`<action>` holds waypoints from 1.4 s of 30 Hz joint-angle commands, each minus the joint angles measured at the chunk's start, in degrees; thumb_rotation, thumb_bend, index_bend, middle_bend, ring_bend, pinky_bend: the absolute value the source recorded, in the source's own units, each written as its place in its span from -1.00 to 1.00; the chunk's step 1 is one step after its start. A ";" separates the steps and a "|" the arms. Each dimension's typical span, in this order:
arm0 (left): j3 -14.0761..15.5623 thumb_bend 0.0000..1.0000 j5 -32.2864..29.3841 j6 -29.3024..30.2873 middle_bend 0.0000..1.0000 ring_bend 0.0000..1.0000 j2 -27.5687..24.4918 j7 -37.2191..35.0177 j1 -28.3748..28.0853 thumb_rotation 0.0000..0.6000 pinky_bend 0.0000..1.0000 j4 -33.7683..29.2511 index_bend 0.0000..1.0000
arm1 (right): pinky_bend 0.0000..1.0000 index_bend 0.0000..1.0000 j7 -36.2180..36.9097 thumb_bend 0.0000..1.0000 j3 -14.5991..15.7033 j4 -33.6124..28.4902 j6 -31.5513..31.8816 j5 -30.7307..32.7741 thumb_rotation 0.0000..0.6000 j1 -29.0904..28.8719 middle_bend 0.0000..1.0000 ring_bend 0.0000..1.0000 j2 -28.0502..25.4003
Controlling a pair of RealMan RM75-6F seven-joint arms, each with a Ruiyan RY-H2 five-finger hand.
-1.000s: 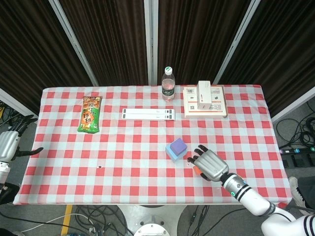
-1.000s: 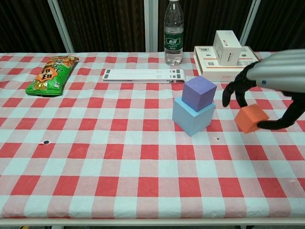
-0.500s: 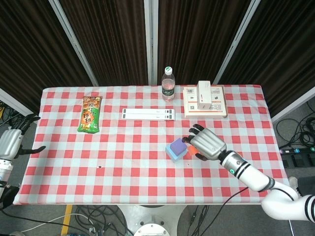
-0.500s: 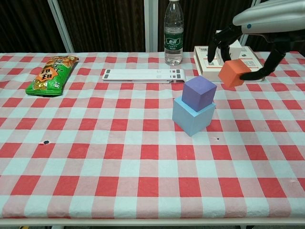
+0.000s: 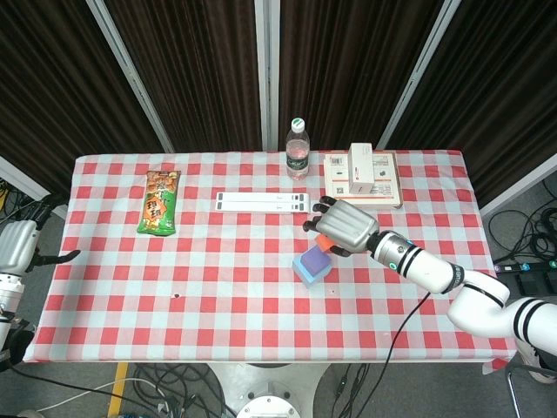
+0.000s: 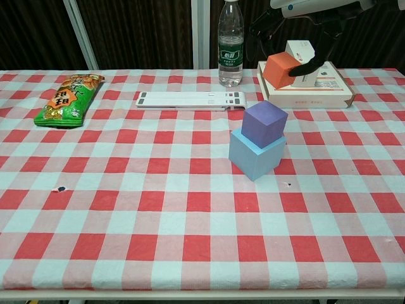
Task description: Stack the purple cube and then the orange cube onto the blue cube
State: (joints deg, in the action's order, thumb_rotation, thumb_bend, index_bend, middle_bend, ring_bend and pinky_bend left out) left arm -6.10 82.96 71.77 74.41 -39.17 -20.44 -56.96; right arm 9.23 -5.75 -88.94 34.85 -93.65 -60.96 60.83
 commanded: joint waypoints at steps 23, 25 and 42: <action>-0.87 -0.94 -1.41 -1.18 -0.56 -0.69 0.24 2.22 -0.26 1.00 -0.42 -1.48 -0.53 | -0.67 -0.43 18.40 -0.53 9.77 7.51 4.05 -13.12 1.00 -7.94 -0.13 -0.64 2.35; -0.85 -0.94 -1.36 -1.20 -0.56 -0.69 0.33 2.14 -0.27 1.00 -0.42 -1.35 -0.53 | -0.67 -0.43 18.59 -0.53 10.12 7.66 4.05 -13.07 1.00 -8.22 -0.13 -0.64 2.45; -0.64 -0.94 -1.38 -2.42 -0.56 -0.69 1.56 0.31 -0.51 1.00 -0.42 1.46 -0.53 | -0.66 -0.43 18.33 -0.54 11.70 9.62 3.52 -11.31 1.00 -9.33 -0.13 -0.64 4.90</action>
State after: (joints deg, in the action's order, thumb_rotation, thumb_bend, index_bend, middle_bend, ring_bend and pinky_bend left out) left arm -6.79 81.58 69.43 75.90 -38.78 -20.94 -55.58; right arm 27.54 5.91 -79.38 38.42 -105.03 -70.24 65.66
